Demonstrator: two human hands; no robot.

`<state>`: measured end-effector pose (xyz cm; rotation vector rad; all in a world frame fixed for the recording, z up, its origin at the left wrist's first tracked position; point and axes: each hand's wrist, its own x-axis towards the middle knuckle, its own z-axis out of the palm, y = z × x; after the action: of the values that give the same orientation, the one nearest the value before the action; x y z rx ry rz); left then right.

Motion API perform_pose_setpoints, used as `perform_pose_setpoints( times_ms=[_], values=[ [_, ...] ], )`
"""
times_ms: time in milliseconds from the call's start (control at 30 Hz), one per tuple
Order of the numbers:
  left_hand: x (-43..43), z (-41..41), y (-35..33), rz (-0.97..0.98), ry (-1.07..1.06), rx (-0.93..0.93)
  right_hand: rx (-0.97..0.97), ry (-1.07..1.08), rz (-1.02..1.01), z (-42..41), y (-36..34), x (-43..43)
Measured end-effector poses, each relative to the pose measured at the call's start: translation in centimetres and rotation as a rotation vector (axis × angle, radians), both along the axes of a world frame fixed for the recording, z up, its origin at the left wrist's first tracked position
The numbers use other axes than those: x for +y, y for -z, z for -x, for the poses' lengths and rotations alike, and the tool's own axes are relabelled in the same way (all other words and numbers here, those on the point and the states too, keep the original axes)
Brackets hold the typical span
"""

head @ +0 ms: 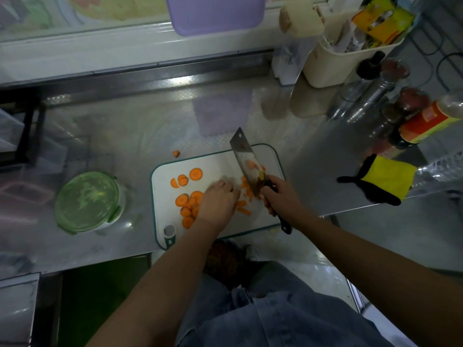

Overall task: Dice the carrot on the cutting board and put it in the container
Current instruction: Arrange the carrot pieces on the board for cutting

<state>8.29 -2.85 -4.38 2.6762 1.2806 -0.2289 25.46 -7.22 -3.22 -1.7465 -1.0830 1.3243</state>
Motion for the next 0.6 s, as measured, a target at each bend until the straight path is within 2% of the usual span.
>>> perform_pose_setpoints(
  times_ms=[167, 367, 500, 600],
  values=[
    [-0.1, -0.8, -0.1, 0.000, 0.005, 0.036, 0.000, 0.007, 0.006, 0.3, -0.2, 0.1],
    [0.7, 0.2, -0.2, -0.008, -0.003, -0.043, 0.009, 0.002, -0.015, 0.3, -0.2, 0.4],
    [2.5, 2.3, -0.7, -0.109, -0.177, -0.092, 0.014, 0.007, -0.023, 0.4, -0.3, 0.7],
    [3.2, 3.2, -0.6, -0.141, -0.258, -0.063, 0.008, 0.002, -0.011, 0.8, -0.2, 0.8]
  ],
)
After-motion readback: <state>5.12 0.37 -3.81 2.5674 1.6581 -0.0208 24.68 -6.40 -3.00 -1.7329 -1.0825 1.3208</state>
